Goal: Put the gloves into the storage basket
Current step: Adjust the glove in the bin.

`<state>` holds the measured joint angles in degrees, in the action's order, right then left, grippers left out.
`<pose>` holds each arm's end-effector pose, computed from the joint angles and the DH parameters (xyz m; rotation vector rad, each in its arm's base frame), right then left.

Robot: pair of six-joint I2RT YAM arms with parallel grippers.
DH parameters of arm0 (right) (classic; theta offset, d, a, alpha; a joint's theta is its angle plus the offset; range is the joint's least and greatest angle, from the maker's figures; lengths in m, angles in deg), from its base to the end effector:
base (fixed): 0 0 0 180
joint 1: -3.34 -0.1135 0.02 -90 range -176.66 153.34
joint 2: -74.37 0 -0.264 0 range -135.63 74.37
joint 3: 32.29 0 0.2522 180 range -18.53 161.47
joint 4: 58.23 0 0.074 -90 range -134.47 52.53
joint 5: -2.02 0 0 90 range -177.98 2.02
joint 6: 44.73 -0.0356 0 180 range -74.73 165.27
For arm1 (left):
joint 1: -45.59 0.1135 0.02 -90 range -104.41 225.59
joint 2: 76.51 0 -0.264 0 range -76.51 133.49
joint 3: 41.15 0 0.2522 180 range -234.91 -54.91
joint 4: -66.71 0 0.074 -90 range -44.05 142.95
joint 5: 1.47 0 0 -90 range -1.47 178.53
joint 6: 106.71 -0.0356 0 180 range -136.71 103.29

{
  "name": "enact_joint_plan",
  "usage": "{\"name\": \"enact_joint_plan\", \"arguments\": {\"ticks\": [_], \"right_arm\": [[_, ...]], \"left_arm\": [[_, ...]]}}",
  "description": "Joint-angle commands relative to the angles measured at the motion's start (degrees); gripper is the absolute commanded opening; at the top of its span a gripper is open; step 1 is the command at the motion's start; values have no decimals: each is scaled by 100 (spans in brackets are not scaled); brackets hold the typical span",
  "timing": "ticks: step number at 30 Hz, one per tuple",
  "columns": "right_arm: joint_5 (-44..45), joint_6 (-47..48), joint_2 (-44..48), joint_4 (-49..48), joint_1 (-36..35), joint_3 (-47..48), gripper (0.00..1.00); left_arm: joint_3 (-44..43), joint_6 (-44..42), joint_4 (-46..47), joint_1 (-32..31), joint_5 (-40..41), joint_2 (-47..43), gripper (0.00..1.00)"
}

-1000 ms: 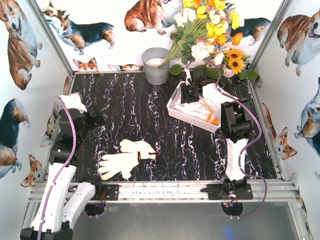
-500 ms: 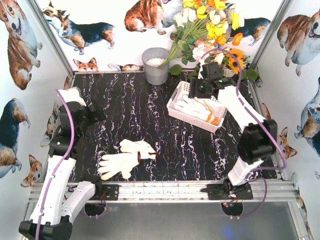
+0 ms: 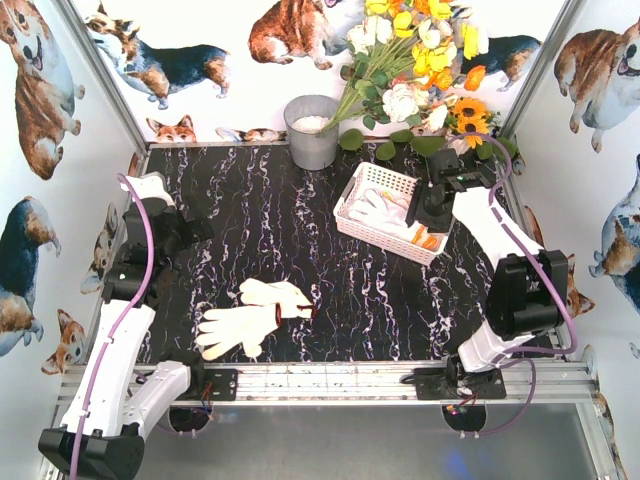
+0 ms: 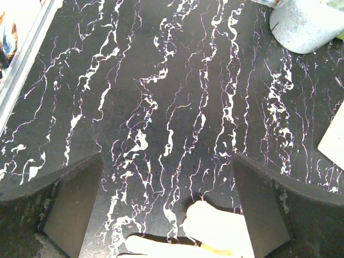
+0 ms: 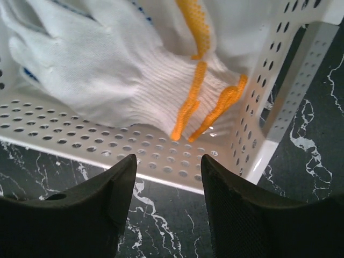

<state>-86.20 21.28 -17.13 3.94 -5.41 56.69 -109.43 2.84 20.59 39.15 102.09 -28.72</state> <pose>0.3221 0.0485 0.2673 0.3682 2.6810 0.1309 0.1766 -0.0115 0.3503 -0.3769 1.9694 -0.0513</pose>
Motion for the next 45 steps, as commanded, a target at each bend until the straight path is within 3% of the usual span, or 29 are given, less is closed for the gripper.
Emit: {"name": "enact_joint_plan", "arguments": {"ticks": [1,34,36,39,45], "right_arm": [[138,-112,-230,-95,169,232,53],[-785,386,-1541,-511,399,722,49],[-1046,454,-1552,-565,401,734,47],[-1241,560,-1593,-504,401,843,36],[-1193,589,-1508,-384,394,1116,36]], "left_arm": [[-95,109,110,45,-26,18,100],[-287,292,-18,46,-24,162,100],[-280,322,-16,46,-58,173,100],[-282,351,-7,46,-66,184,100],[-266,404,62,46,-102,200,100]]}}
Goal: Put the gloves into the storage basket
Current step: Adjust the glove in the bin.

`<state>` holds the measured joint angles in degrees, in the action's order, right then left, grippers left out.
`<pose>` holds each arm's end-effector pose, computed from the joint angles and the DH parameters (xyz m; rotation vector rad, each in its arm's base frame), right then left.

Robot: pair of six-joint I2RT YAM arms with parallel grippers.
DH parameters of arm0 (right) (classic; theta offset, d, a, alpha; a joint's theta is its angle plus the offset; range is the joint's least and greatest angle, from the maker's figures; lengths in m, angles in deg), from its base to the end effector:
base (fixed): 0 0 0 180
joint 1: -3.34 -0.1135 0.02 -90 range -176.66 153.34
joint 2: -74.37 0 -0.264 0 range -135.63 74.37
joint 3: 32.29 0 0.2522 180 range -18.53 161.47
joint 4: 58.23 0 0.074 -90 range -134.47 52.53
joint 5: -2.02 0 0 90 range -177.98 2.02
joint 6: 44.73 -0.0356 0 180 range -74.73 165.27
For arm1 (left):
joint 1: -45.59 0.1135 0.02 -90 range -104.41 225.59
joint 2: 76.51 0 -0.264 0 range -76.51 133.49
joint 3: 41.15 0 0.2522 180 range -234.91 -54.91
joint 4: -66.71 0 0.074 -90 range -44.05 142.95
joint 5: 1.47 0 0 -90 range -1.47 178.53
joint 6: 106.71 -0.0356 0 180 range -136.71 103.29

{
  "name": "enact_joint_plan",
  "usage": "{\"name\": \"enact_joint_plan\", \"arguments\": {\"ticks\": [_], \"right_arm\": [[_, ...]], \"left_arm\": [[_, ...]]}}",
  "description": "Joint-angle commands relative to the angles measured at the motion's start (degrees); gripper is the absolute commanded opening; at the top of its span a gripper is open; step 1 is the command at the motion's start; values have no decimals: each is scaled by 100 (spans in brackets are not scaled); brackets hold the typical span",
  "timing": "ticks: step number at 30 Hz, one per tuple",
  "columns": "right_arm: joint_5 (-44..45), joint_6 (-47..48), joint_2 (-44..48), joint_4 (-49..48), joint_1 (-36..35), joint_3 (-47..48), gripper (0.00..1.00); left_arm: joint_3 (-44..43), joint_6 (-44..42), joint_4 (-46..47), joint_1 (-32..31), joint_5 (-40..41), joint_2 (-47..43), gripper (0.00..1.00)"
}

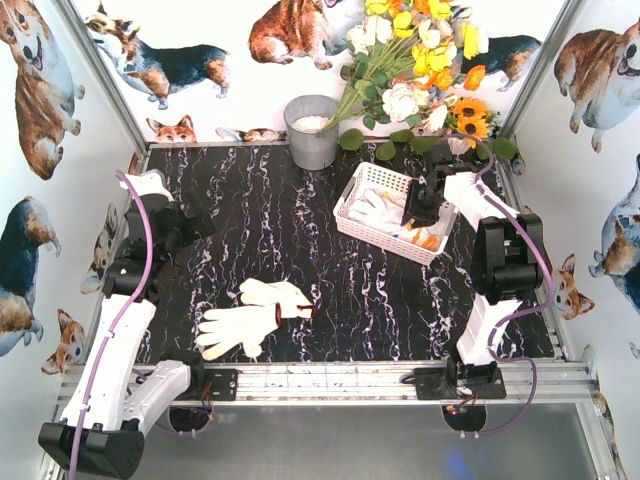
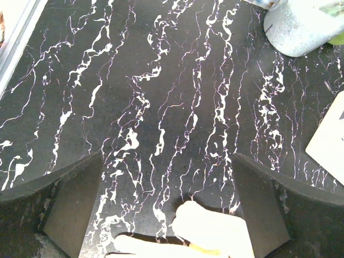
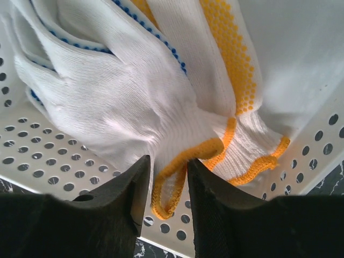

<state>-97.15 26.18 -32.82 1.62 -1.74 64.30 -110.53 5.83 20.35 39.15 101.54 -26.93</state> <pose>0.3804 0.0395 0.2165 0.3057 2.8075 0.3233 0.1831 -0.0126 0.3513 -0.4234 1.9779 -0.0893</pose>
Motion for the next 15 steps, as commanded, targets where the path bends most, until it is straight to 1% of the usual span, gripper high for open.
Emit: {"name": "enact_joint_plan", "arguments": {"ticks": [1,9,15], "right_arm": [[-61,92,72,-152,33,358,37],[443,-94,80,31,33,32,42],[629,-61,160,-3,29,-194,48]], "left_arm": [[-152,109,91,46,-57,29,100],[-176,73,129,46,-96,94,100],[-189,58,108,42,-106,88,100]]}}
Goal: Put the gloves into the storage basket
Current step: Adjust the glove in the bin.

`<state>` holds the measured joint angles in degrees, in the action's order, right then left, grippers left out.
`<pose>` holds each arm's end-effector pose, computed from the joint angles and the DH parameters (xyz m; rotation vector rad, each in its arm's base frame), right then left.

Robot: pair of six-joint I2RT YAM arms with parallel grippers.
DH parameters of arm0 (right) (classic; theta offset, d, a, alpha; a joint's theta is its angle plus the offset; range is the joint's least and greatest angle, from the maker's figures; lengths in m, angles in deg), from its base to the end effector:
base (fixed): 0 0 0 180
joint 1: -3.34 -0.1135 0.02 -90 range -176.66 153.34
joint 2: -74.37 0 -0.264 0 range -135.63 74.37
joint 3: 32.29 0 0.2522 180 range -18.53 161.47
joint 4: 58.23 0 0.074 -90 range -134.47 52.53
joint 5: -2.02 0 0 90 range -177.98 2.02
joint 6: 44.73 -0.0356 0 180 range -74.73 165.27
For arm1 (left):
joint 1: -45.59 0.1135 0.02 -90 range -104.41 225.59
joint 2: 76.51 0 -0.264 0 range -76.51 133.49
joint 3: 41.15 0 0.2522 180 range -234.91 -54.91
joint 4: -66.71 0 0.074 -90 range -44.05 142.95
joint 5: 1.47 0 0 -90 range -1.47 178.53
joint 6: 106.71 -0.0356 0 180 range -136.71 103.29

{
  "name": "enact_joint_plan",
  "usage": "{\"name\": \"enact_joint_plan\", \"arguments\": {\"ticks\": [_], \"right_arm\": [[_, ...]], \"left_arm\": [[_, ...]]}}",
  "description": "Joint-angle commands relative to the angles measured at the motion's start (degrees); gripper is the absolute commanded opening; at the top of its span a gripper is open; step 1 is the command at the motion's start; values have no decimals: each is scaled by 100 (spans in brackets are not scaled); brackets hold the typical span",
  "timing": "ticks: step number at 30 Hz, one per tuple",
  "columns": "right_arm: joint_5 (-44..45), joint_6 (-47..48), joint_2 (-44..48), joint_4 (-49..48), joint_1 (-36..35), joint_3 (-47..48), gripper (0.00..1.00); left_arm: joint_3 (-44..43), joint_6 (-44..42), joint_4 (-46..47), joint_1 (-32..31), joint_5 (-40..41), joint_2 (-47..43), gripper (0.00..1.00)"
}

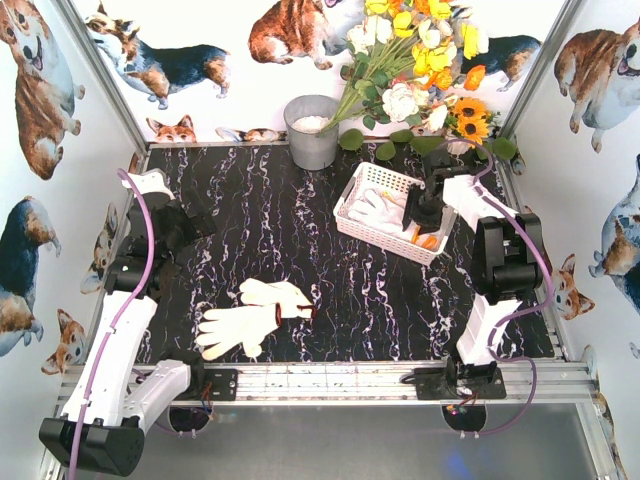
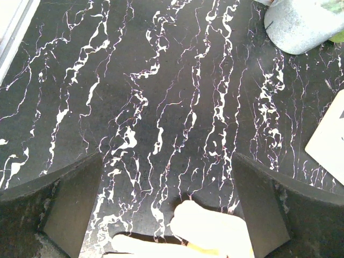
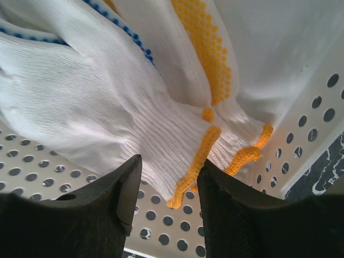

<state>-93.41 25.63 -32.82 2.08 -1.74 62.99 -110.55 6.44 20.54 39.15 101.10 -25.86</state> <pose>0.3764 0.0368 0.2094 0.3402 2.8297 0.2274 0.1876 -0.0134 0.3486 -0.4302 1.9925 -0.0991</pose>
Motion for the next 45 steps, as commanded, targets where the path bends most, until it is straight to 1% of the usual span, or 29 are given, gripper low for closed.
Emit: {"name": "enact_joint_plan", "arguments": {"ticks": [1,10,16,27,28,31,34,41,45], "right_arm": [[248,3,134,-45,33,-65,48],[200,-137,-109,-210,25,-51,49],[99,-276,-163,-417,25,-183,47],[47,-296,-286,-563,25,-318,48],[47,-314,-291,-575,25,-326,46],[-15,-366,-255,-638,25,-289,31],[-118,-497,-196,-679,25,-211,22],[-55,-926,206,-717,25,-102,10],[64,-1127,508,-685,25,-114,9]], "left_arm": [[-188,-4,85,45,-63,-16,100],[-206,-28,103,42,-71,24,100],[-241,-48,111,46,-52,40,100],[-255,-66,148,46,-16,77,100],[-255,-66,147,46,-3,79,100],[-263,-72,151,46,12,75,100],[-300,-99,125,46,14,101,100],[-392,-113,130,46,17,171,100],[-425,-161,133,46,-10,199,100]]}}
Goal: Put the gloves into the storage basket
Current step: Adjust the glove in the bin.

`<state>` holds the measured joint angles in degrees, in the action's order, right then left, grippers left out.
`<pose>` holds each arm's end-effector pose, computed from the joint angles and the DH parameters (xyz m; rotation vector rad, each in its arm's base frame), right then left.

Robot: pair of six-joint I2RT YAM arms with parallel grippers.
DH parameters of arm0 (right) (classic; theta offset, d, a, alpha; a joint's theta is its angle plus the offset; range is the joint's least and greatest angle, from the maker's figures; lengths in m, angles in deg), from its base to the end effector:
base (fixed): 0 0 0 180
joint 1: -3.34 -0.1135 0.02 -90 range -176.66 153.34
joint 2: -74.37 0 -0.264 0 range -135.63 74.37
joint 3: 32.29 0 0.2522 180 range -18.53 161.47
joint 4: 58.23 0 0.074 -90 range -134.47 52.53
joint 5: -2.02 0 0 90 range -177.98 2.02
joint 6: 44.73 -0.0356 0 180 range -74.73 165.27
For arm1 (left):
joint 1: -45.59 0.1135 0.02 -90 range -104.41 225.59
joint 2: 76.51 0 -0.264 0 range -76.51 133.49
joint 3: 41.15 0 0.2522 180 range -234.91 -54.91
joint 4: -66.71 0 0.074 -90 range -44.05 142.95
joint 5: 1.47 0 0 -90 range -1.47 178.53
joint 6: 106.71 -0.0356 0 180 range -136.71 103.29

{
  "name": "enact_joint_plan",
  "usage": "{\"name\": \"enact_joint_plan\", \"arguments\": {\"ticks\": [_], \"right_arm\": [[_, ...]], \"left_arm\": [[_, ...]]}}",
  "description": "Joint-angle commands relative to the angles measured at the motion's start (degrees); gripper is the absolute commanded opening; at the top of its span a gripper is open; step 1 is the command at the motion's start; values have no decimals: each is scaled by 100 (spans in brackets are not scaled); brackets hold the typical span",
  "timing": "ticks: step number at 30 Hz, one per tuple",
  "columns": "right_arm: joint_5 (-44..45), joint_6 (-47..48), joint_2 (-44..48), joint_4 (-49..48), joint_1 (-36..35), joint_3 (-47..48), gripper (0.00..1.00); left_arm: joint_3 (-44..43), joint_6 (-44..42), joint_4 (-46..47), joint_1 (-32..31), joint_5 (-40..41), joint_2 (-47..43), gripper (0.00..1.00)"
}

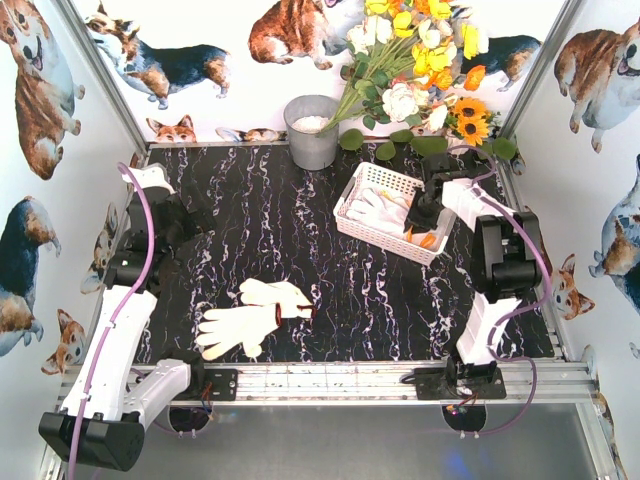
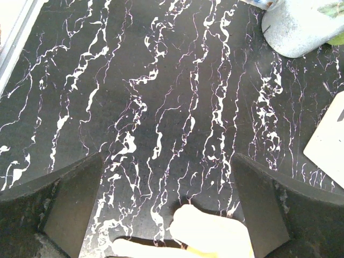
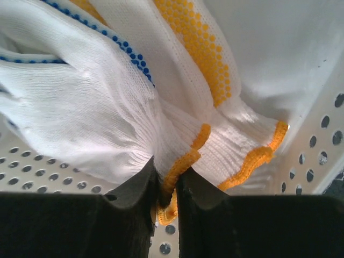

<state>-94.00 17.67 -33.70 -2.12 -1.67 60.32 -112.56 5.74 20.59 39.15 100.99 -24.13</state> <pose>0.3778 0.0369 0.1935 0.5343 2.7992 0.2736 0.1937 -0.0141 0.3553 -0.4166 1.9898 -0.0951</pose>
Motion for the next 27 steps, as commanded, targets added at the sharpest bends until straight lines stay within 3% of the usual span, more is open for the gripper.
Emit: {"name": "enact_joint_plan", "arguments": {"ticks": [1,14,27], "right_arm": [[152,-384,663,-236,18,139,9],[702,-1149,1402,-67,10,-386,8],[1054,-1748,1270,375,-161,-546,6]], "left_arm": [[-228,-92,132,46,-2,27,100],[-229,-166,117,46,45,-52,100],[-238,-310,69,46,-33,-83,100]]}}
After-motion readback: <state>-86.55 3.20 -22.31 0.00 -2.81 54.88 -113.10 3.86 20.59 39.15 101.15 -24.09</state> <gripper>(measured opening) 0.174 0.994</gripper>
